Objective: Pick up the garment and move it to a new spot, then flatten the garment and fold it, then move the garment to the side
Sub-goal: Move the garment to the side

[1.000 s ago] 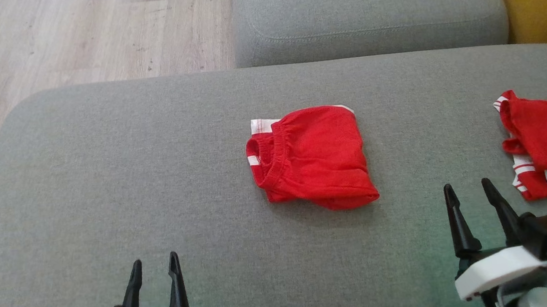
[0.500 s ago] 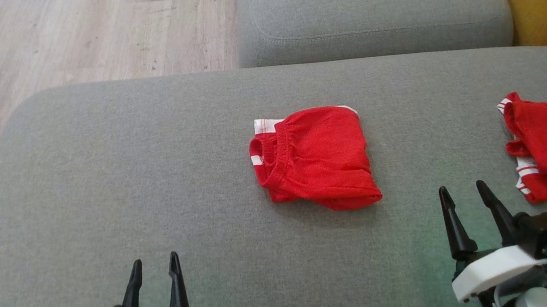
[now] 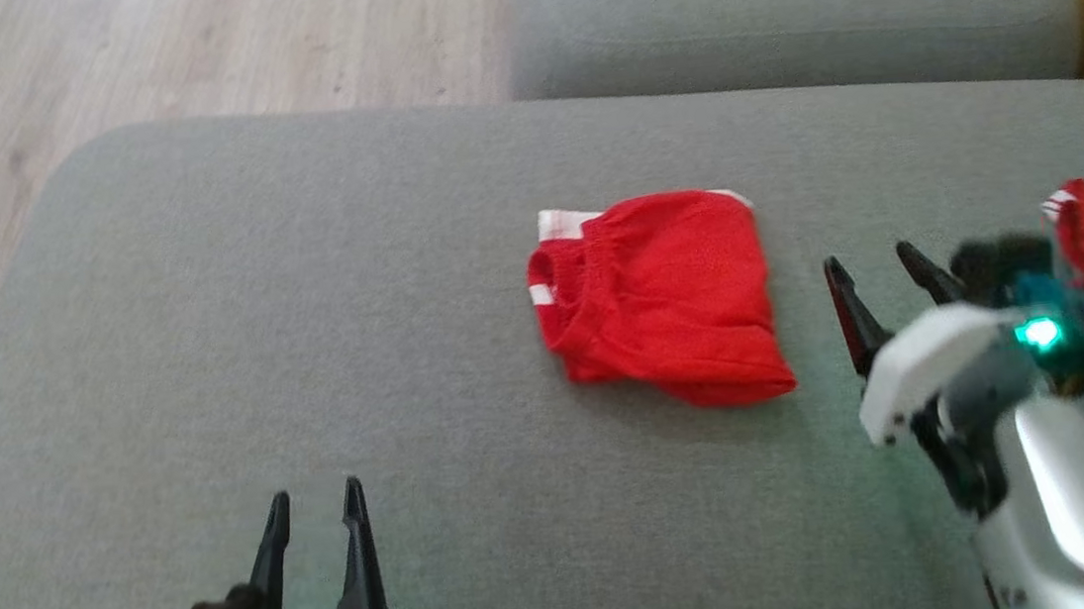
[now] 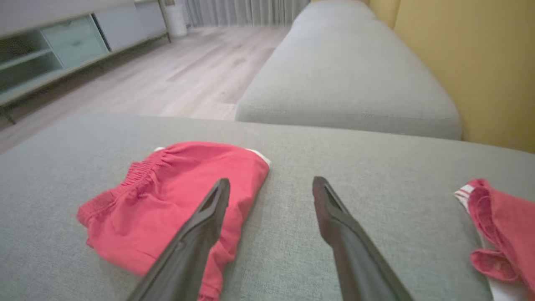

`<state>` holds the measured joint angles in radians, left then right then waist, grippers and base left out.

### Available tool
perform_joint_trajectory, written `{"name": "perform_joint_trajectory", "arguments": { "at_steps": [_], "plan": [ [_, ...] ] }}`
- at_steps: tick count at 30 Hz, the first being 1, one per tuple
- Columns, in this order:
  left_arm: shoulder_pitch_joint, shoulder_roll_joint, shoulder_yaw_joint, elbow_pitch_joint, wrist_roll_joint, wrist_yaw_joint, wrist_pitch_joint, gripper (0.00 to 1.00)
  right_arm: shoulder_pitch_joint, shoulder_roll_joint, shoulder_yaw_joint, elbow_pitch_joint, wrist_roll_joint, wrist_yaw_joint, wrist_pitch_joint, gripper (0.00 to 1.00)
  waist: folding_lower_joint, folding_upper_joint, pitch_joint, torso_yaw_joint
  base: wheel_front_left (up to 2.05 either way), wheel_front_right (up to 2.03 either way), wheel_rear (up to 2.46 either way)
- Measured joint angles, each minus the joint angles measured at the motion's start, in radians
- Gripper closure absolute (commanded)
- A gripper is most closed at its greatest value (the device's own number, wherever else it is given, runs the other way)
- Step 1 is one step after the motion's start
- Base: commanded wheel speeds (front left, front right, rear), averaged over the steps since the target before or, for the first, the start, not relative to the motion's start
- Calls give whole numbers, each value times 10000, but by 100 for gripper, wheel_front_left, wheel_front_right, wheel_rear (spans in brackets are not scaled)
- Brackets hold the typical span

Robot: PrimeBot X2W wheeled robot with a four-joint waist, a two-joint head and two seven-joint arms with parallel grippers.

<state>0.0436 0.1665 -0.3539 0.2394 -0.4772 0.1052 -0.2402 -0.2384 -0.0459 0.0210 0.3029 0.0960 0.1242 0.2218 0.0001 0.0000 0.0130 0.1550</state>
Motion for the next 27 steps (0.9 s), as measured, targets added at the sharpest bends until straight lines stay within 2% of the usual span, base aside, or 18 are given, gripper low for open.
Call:
{"name": "perform_joint_trajectory", "arguments": {
  "at_steps": [4, 5, 10, 18, 19, 20, 21, 22, 23, 27],
  "plan": [
    [-278, -182, -2, 17, 0, -35, -6, 0, -1097, -4, -188, 1043, 198, 0, 1260, 0, 0, 0, 257, 351, 0, 0, 0],
    [-387, -282, -4, 84, 0, -94, -81, 0, -1551, -13, -334, 1624, 420, 0, 1833, 0, 0, 0, 418, 554, 0, 0, 0],
    [-613, -512, 2, 249, 4, -188, -90, 0, -2562, -23, -788, 2953, 435, 0, 3024, 0, 0, 0, 844, 1118, 0, 0, 0],
    [-847, -792, 176, 332, 188, -364, -92, 0, -3417, -38, -1534, 4334, 115, 0, 4065, 0, 0, 0, 1457, 1823, 0, 0, 0],
    [-847, -805, 249, 332, 228, -368, -92, 0, -3515, -50, -1551, 4381, 167, 0, 4117, 12, -1, 0, 1502, 1852, 0, 0, 0],
    [-844, -817, 295, 332, 270, -416, -92, 0, -3616, -71, -1542, 4431, 196, 0, 4123, 39, -1, 0, 1535, 1851, 0, 0, 0],
    [-845, -826, 311, 328, 318, -453, -92, 0, -3712, -77, -1523, 4497, 205, 0, 4117, 56, 0, 0, 1551, 1815, 0, 0, 0],
    [-847, -832, 330, 314, 370, -456, -92, 0, -3773, -75, -1455, 4529, 297, 0, 4061, 89, 0, 0, 1562, 1758, 0, 0, 0],
    [-848, -834, 334, 291, 414, -516, -92, 0, -3790, -77, -1344, 4539, 384, 0, 3923, 100, -1, 0, 1574, 1687, 0, 0, 0],
    [-887, -857, 370, 102, 598, -581, -94, 0, -3799, -71, -732, 4368, 550, 0, 3394, 100, -1, 0, 1635, 1244, 0, 0, 0]
  ]
}}
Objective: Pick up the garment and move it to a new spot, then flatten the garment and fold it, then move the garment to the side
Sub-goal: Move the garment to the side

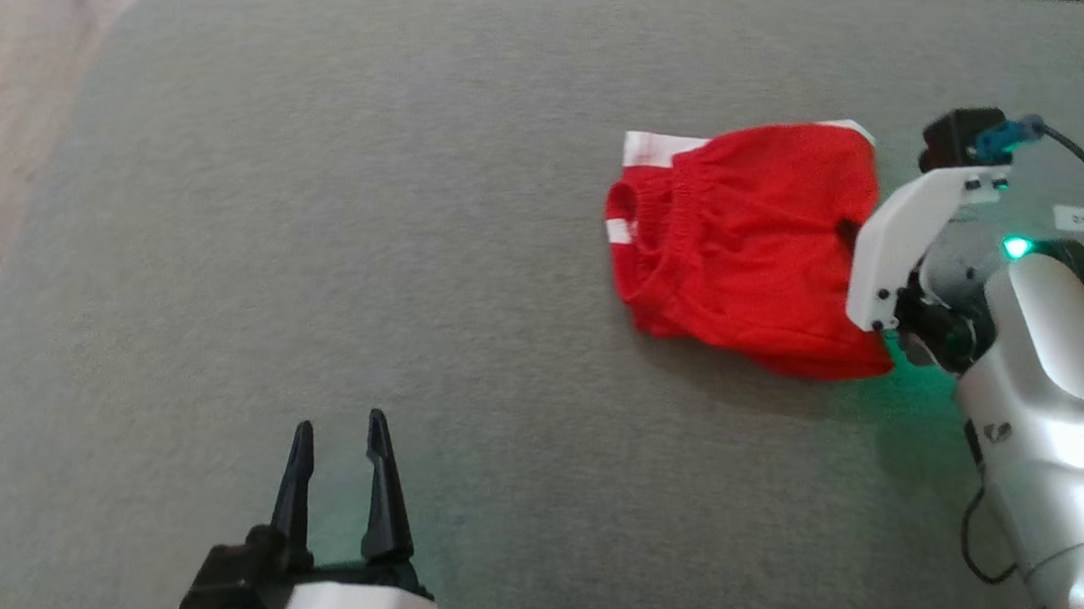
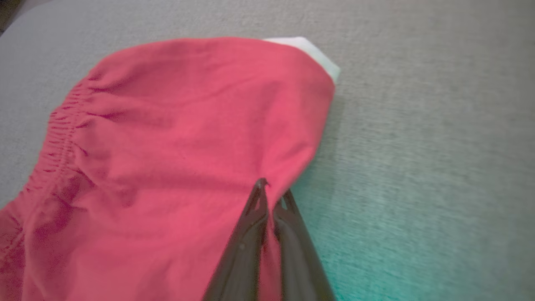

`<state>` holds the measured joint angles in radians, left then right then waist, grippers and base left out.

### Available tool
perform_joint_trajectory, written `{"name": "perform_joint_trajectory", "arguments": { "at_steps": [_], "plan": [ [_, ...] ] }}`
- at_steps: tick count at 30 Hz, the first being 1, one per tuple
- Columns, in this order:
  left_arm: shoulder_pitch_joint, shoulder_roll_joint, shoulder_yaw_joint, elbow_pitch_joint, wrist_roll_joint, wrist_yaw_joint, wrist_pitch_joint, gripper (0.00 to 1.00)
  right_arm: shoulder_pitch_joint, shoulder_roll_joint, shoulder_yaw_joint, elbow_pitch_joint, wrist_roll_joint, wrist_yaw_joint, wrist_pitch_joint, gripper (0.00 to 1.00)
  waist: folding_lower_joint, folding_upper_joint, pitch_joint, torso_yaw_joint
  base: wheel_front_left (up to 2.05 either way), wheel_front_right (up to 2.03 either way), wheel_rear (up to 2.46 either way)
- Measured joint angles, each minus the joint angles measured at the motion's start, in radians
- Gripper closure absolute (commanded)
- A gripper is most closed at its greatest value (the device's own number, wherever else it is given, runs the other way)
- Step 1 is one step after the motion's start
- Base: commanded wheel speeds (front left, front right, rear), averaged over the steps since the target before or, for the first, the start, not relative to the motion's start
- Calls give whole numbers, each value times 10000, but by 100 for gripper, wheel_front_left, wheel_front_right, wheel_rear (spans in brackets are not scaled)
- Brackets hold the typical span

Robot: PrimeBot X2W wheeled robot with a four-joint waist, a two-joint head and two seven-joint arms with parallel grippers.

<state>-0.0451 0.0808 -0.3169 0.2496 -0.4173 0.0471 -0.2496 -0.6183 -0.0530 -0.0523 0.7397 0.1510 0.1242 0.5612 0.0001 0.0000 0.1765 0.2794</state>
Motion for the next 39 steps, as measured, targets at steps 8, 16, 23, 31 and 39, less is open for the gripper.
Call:
{"name": "perform_joint_trajectory", "arguments": {
  "at_steps": [8, 16, 23, 31, 39],
  "plan": [
    [-229, -12, -31, -336, 320, -117, -25, 0, -12, -581, 1503, -1325, 823, 0, -201, 100, 0, 0, 177, -1441, 0, 0, 0],
    [-676, 186, -113, -719, 587, -132, 173, 0, 834, -1465, 1983, -3020, 1480, 0, -215, 100, 0, 0, 580, -3731, 0, 0, 0],
    [-996, 541, -142, -1110, 773, -121, 564, 0, 965, -1187, 2006, -3638, 1676, 0, -514, 100, 0, 0, 1080, -5596, 0, 0, 0],
    [-993, 652, -374, -1256, 830, -107, 738, 0, 418, -1085, 2102, -3593, 1365, 0, -786, 100, 1, 0, 1541, -6253, 0, 0, 0],
    [-981, 652, -430, -1325, 828, -19, 736, 0, -973, -2506, 1287, -2834, 686, 0, -391, 100, -1, 0, 1601, -5311, 0, 0, 0]
  ]
}}
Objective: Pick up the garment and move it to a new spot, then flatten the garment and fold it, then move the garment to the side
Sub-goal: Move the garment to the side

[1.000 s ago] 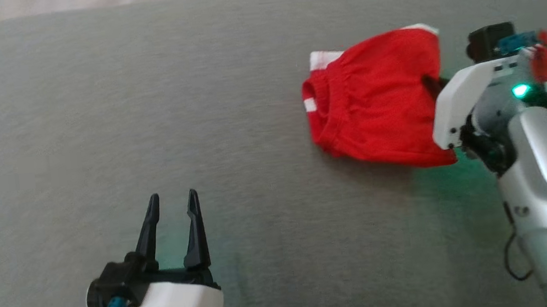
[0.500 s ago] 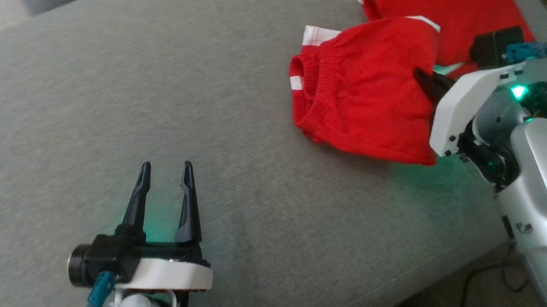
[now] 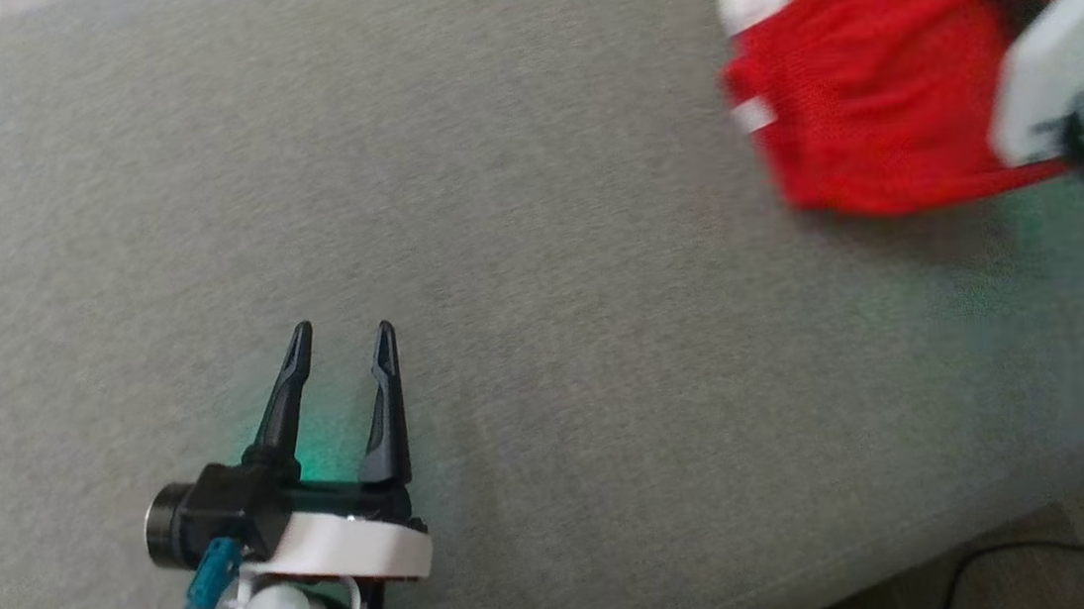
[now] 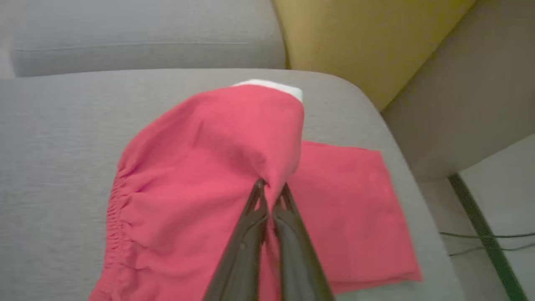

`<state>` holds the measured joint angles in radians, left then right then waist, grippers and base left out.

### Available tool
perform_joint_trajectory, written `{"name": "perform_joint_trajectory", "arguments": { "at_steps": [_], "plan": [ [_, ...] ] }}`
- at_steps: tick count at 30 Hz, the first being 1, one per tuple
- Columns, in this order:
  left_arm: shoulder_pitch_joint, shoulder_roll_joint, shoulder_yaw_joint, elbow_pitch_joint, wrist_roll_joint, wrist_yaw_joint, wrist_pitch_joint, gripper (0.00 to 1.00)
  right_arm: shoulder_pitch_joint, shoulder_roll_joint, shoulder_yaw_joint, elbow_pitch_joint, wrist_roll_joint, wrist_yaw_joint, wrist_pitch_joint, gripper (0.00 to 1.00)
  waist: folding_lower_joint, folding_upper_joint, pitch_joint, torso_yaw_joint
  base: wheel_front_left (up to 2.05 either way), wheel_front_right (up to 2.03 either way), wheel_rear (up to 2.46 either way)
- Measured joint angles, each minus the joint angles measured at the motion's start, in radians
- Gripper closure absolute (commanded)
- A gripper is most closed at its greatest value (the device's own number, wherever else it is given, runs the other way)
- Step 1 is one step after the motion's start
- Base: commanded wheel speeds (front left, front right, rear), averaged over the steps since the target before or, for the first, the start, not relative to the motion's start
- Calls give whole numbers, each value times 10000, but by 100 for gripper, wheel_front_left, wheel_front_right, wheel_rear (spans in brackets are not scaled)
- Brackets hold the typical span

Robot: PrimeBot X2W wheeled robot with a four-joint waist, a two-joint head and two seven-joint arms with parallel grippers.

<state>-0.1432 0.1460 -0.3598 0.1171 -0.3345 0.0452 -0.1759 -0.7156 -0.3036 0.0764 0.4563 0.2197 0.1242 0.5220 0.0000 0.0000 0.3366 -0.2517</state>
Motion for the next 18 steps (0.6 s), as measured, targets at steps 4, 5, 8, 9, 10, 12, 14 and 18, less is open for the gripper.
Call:
{"name": "perform_joint_trajectory", "arguments": {
  "at_steps": [4, 5, 8, 9, 10, 12, 14, 18],
  "plan": [
    [-3, 2, -8, -48, 0, 50, 0, 0, -207, -907, -1003, 433, -364, 0, 59, 100, 0, 0, 197, 474, 0, 0, 0],
    [-3, 4, -17, -61, 0, 73, 0, 0, -255, -1018, -1252, 545, -424, 0, 44, 100, 0, 0, 266, 577, 0, 0, 0],
    [-12, 13, -8, -92, 0, 73, 0, 0, -402, -1156, -1810, 840, -658, 0, -382, 20, 1, 0, 509, 836, 0, 0, 0],
    [-17, 21, -10, -107, 0, 73, 2, 0, -430, -1162, -1887, 915, -754, 0, -631, 0, 1, 0, 594, 904, 0, 0, 0],
    [-35, 40, -10, -117, 0, 73, 0, 0, -454, -1160, -1960, 997, -895, 0, -926, 0, 1, 0, 678, 966, 0, 0, 0],
    [-109, 65, -15, -142, 2, 73, 0, 0, -592, -1156, -2209, 1292, -1308, 0, -1365, 0, 1, 0, 821, 1070, 0, 0, 0],
    [-221, 71, -33, -163, 2, 73, 2, 0, -736, -1101, -2477, 1593, -1613, 0, -1733, 0, 1, 0, 907, 1154, 0, 0, 0],
    [-263, 73, -50, -176, 2, 77, 44, 0, -825, -725, -2548, 1894, -2011, 0, -2416, 0, 1, 0, 894, 1179, 0, 0, 0]
  ]
}}
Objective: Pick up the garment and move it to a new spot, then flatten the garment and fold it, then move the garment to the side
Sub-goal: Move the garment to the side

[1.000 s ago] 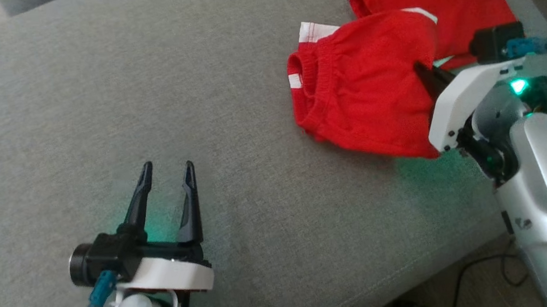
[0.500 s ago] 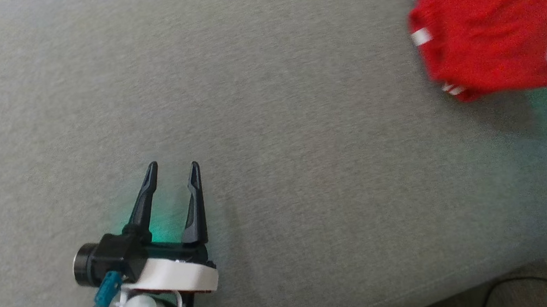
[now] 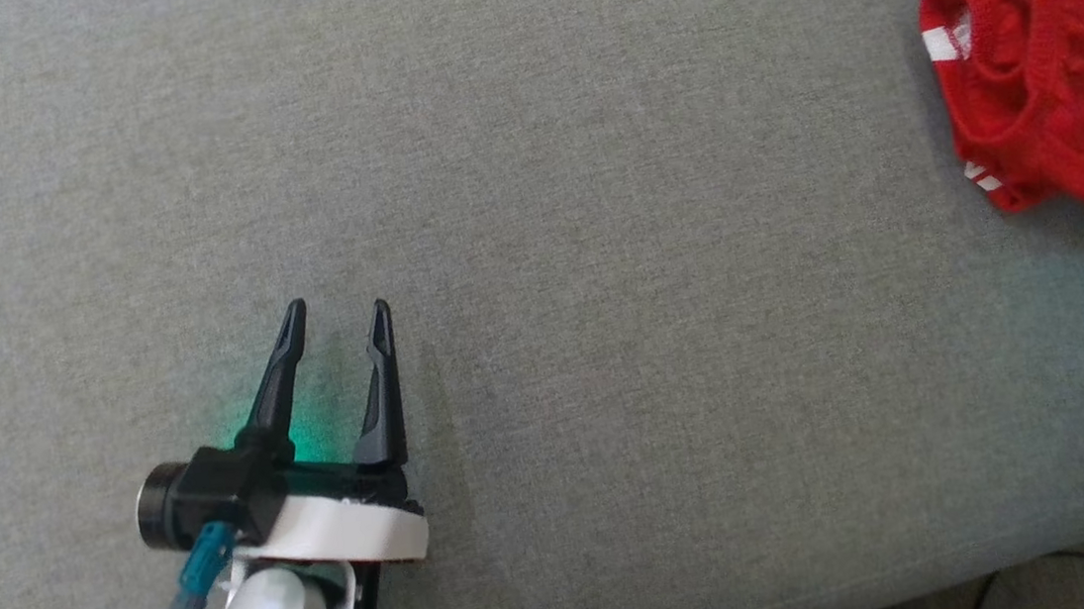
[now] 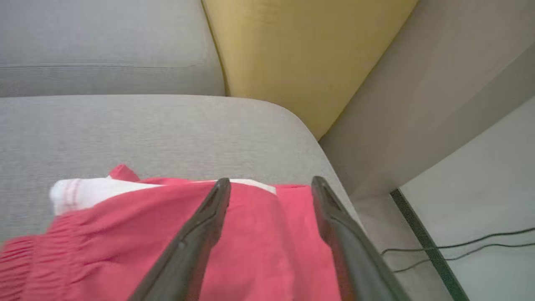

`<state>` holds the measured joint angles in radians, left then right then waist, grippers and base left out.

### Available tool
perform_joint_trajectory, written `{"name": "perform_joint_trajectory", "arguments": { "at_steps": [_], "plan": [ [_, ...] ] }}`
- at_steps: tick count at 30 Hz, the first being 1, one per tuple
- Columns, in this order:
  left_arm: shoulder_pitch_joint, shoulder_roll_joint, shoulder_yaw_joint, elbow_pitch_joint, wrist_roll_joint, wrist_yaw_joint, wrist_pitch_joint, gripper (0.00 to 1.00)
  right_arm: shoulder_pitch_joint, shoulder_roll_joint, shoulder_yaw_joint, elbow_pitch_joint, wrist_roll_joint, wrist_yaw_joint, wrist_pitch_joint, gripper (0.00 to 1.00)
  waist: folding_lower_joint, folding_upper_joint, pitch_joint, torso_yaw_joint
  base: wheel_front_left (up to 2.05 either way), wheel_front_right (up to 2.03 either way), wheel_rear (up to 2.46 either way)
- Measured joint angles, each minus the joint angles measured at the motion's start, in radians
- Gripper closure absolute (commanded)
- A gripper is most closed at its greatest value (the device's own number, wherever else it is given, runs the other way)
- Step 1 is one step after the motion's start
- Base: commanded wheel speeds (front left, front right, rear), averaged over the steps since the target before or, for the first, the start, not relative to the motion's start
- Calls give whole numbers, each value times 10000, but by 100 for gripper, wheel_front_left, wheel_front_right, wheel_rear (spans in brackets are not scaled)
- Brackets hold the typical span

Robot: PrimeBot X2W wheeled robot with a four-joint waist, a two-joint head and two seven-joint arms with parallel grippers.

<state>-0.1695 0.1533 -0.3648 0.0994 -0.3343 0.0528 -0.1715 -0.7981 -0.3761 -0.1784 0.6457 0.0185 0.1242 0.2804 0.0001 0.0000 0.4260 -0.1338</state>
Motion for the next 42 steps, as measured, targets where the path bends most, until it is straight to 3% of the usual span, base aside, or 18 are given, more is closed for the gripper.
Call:
{"name": "perform_joint_trajectory", "arguments": {
  "at_steps": [17, 28, 32, 42],
  "plan": [
    [-78, -25, 512, 855, -688, 176, -318, 0, 193, 1509, 1695, -1277, 263, 0, -1946, 0, -2, 0, -1792, 339, 0, 0, 0],
    [1106, -88, 1051, 1701, -1195, 502, -512, 0, 4081, 3030, 1260, -2328, 84, 0, -3296, 0, -4, 1, -3368, 1561, 0, 0, 0],
    [1438, -79, 988, 1877, -1195, 497, -497, 0, 5632, 3210, 1034, -3010, -274, 0, -3797, 0, -4, 1, -3779, 2040, 0, 0, 0],
    [1810, -92, 579, 1879, -1239, 349, -255, 0, 8225, 3317, 1726, -4209, 1091, 0, -4314, 0, -3, 1, -4300, 2534, 0, 0, 0]
  ]
}}
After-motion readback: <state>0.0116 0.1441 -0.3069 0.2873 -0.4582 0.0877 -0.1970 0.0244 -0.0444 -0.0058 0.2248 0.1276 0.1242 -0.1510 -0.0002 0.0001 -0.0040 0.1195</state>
